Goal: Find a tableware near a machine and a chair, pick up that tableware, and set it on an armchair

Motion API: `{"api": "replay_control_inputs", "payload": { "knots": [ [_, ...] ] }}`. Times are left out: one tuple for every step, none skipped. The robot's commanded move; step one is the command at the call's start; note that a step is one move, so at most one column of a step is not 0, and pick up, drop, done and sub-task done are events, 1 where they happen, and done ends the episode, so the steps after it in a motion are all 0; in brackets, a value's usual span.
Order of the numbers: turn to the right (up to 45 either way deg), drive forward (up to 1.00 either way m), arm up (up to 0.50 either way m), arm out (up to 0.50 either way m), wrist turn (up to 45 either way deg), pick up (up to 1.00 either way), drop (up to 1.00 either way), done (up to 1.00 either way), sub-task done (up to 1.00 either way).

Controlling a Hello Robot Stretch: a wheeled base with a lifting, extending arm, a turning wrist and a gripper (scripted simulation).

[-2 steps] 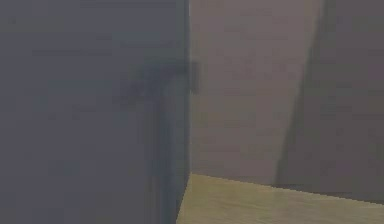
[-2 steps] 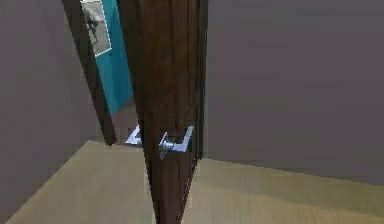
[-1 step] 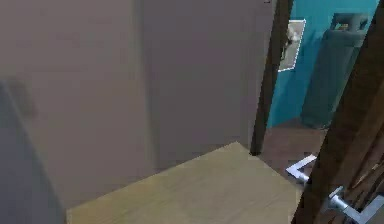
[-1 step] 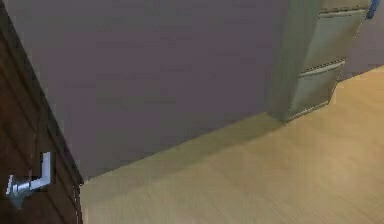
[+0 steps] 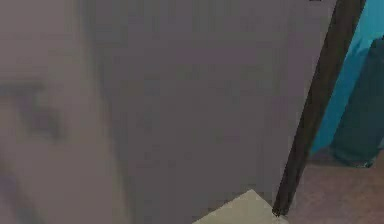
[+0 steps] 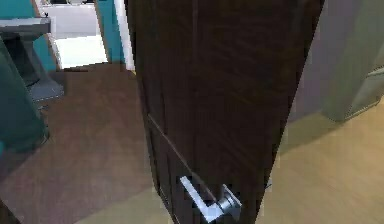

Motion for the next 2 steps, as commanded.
{"api": "replay_control_inputs", "payload": {
  "knots": [
    [45.0, 0.0, 0.0, 0.0, 0.0, 0.0, 0.0, 0.0, 0.0],
    [9.0, 0.0, 0.0, 0.0, 0.0, 0.0, 0.0, 0.0, 0.0]
  ]
}}
